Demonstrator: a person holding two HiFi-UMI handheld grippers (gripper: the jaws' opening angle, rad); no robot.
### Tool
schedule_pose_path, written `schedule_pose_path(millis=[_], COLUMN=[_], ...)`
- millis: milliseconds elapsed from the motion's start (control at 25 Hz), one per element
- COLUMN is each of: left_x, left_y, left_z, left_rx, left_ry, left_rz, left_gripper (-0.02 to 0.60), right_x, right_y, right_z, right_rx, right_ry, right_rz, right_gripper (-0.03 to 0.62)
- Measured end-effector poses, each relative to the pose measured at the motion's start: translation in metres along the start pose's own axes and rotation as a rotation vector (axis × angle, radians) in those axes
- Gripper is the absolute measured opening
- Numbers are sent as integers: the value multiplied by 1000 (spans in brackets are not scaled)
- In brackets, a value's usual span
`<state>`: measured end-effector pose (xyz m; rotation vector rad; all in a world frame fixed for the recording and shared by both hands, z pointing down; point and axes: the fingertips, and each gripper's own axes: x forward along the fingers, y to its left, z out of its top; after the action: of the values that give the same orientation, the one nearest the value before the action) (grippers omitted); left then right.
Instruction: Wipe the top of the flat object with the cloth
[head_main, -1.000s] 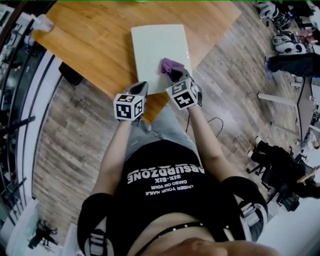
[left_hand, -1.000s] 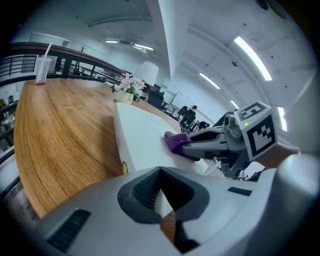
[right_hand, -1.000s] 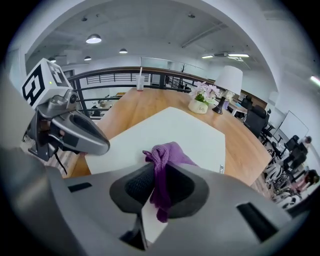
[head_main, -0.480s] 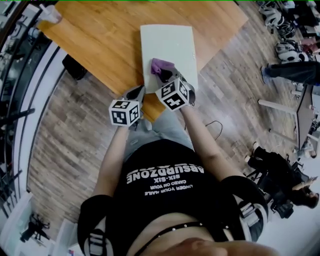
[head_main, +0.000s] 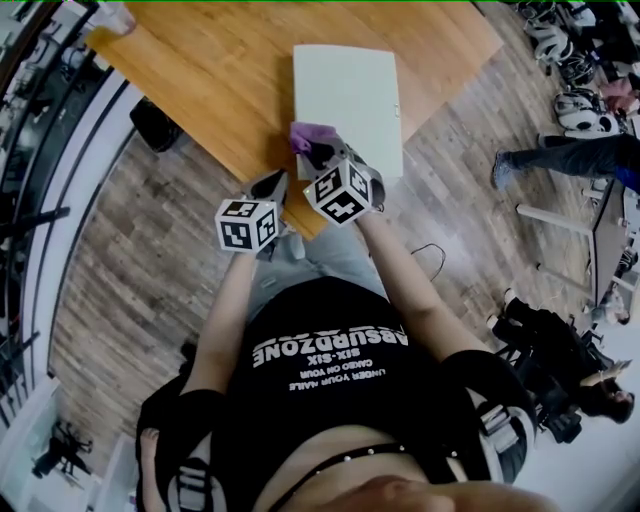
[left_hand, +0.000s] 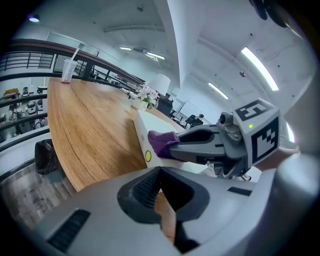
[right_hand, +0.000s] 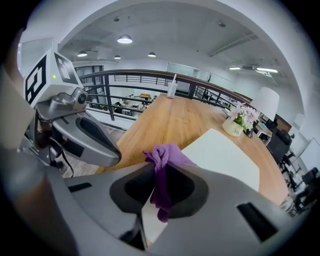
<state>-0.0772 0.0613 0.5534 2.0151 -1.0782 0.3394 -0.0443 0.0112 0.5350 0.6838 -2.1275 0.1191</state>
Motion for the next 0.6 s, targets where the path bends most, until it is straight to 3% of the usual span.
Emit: schedule_pose_path(millis=[600], left_x=[-18], left_y=[-8], left_z=[-13], left_rx=[30], left_ry=[5], left_rz=[-29], left_gripper=[17], right_x=[-24], right_y=[53], right_z=[-21], right_rx=[17], right_ry=[-3], right_rz=[33], right_gripper=[63])
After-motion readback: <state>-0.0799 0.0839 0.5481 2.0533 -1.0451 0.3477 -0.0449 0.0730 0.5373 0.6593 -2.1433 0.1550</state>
